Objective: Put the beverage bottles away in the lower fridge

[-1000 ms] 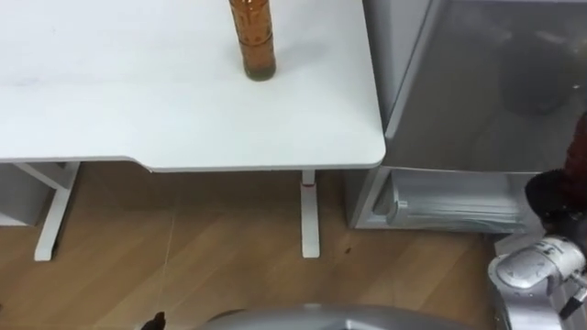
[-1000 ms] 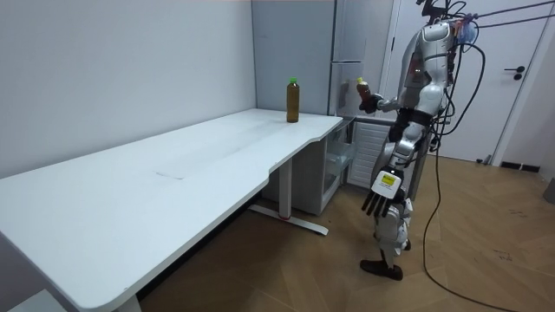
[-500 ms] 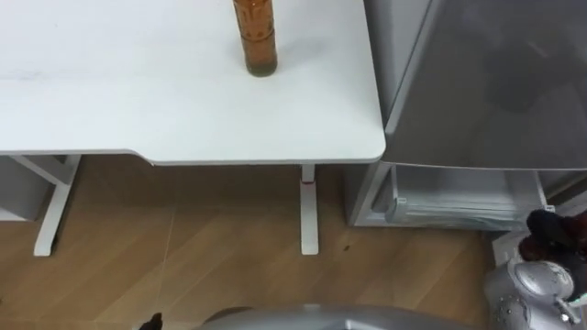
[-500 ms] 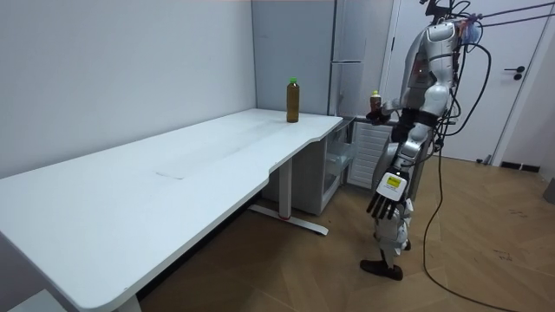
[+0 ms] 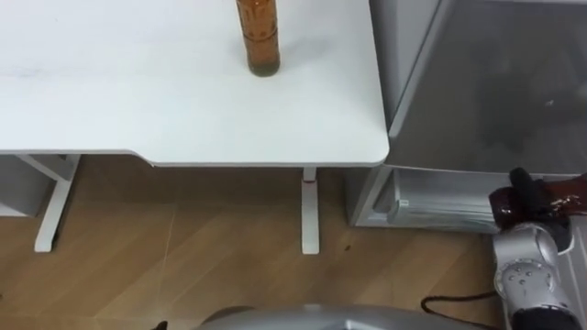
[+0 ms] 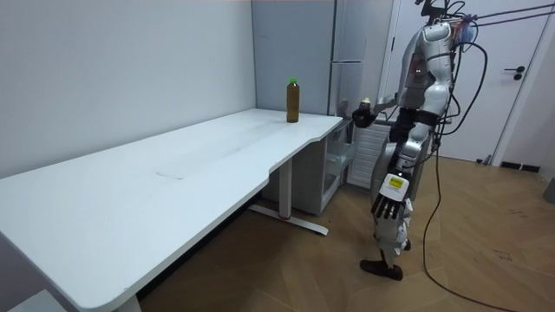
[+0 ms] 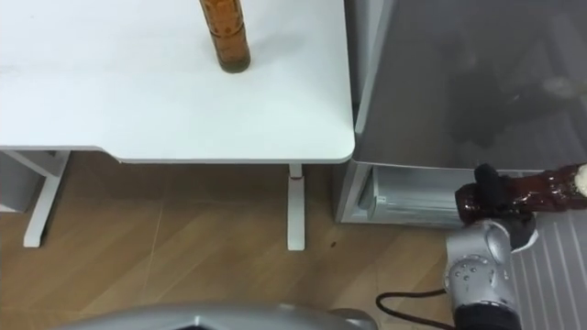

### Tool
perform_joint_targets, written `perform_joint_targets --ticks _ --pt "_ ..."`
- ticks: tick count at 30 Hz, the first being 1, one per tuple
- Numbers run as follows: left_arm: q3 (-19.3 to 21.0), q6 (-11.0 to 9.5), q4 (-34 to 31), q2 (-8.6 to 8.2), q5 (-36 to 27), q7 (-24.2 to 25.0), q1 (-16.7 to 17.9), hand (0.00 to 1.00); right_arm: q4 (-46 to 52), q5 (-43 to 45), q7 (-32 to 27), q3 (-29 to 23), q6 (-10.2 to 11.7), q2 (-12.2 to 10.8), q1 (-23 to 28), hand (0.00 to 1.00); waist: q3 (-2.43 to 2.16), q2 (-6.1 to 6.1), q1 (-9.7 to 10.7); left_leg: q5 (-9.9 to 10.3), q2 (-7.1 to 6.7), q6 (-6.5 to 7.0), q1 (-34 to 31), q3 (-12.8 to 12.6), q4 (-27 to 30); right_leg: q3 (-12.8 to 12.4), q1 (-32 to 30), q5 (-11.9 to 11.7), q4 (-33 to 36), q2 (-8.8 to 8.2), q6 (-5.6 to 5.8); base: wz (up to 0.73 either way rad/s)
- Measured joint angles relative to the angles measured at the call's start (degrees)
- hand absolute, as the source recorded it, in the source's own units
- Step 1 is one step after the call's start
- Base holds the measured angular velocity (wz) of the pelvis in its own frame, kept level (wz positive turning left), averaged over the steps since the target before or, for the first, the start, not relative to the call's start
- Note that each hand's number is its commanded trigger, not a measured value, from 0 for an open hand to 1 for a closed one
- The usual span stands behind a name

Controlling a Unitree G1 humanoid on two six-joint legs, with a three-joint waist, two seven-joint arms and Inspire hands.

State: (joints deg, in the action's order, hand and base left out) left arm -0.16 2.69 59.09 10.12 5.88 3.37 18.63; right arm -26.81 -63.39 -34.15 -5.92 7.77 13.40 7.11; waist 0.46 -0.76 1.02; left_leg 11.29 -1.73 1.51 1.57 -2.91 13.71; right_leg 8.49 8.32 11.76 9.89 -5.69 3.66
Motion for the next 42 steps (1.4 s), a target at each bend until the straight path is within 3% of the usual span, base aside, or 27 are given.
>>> perform_joint_targets --ticks 4,6,10,15,20,23,26,27,31,38,42 --pt "0.49 1.68 -0.07 -0.01 0.57 0.93 0.25 0.0 -2.76 -3.47 4.92 -0.23 -2.54 0.79 -0.54 1.0 0.1 -0.19 0.07 0.08 -0.15 0.06 -0.46 0.69 0.41 0.56 -0.04 0.07 0.15 -0.09 0.05 0.07" --pt "0.53 2.23 -0.07 0.07 0.66 1.13 -0.04 0.0 -6.6 -7.81 6.67 -0.35 -4.12 1.62 -3.5 1.0 0.19 -0.41 0.17 0.51 -0.15 0.16 -2.15 1.2 2.09 1.15 -1.43 0.82 1.06 -0.17 0.06 0.14" --pt "0.44 2.33 -0.06 0.53 0.48 1.76 -1.73 0.0 -12.64 -12.13 9.66 -0.39 -4.09 2.28 -8.67 1.0 0.36 -0.84 0.17 0.51 0.0 0.19 -6.51 2.35 4.93 2.38 -4.78 1.05 3.23 -0.12 -0.13 0.19" --pt "-2.06 2.54 -0.08 1.75 0.38 1.84 -6.75 0.0 -24.54 -17.01 13.07 -0.33 -5.34 4.0 -17.52 1.0 0.43 -0.65 -0.91 0.18 0.27 0.52 -15.09 3.09 9.11 2.5 -13.69 1.01 8.0 -0.17 -0.32 0.05" --pt "-3.65 2.68 0.62 2.68 -0.87 0.21 -12.57 0.0 -31.16 -19.42 15.47 -0.58 -4.24 4.13 -22.99 1.0 0.7 -1.14 -3.11 -0.23 0.68 0.62 -21.91 3.21 12.41 1.9 -21.35 1.15 13.48 -0.33 -0.78 -0.06" --pt "-5.13 1.99 1.99 2.76 -3.07 -0.76 -15.38 0.0 -33.8 -19.22 16.66 -0.2 -4.17 4.48 -26.1 1.0 1.16 -0.87 -3.49 -0.55 0.95 0.51 -25.82 2.93 14.29 1.86 -25.6 1.35 16.38 -0.42 -1.31 -0.03" --pt "-6.65 1.64 3.97 2.8 -4.84 -0.79 -18.08 0.0 -35.86 -19.22 17.97 0.12 -4.91 4.49 -27.69 1.0 1.61 -0.78 -5.62 -0.96 0.99 0.15 -29.9 2.94 16.09 1.68 -30.56 2.64 19.63 -0.64 -1.54 0.02" --pt "-7.37 1.47 4.44 2.91 -6.39 -0.95 -18.37 0.0 -36.52 -19.31 18.4 0.12 -5.68 4.48 -28.45 1.0 1.92 -0.79 -6.07 -1.29 0.86 0.02 -31.44 3.02 16.59 1.69 -32.52 3.07 21.1 -0.88 -1.62 0.08" --pt "-10.29 1.82 5.08 3.76 -9.07 -1.95 -18.21 0.0 -37.05 -19.66 18.76 0.28 -7.21 4.49 -29.78 1.0 2.1 -0.77 -7.76 -1.7 0.75 -0.37 -36.34 3.11 18.53 1.62 -38.3 4.17 25.18 -1.41 -2.45 0.07" --pt "-11.41 2.12 5.06 4.31 -9.73 -4.15 -18.45 0.0 -37.51 -18.76 19.44 2.4 -7.91 5.46 -35.24 1.0 2.27 -1.05 -7.7 -1.9 -0.14 -1.02 -45.13 3.34 23.09 1.81 -48.17 6.55 33.17 -3.27 -3.88 0.11" --pt "-13.48 2.02 4.95 4.24 -10.79 -5.69 -19.81 0.0 -37.49 -17.01 19.97 3.02 -8.01 5.52 -37.52 1.0 2.32 -1.13 -7.66 -0.58 -0.21 -1.35 -49.98 3.34 27.87 1.74 -52.95 8.64 38.58 -3.98 -4.49 0.07"
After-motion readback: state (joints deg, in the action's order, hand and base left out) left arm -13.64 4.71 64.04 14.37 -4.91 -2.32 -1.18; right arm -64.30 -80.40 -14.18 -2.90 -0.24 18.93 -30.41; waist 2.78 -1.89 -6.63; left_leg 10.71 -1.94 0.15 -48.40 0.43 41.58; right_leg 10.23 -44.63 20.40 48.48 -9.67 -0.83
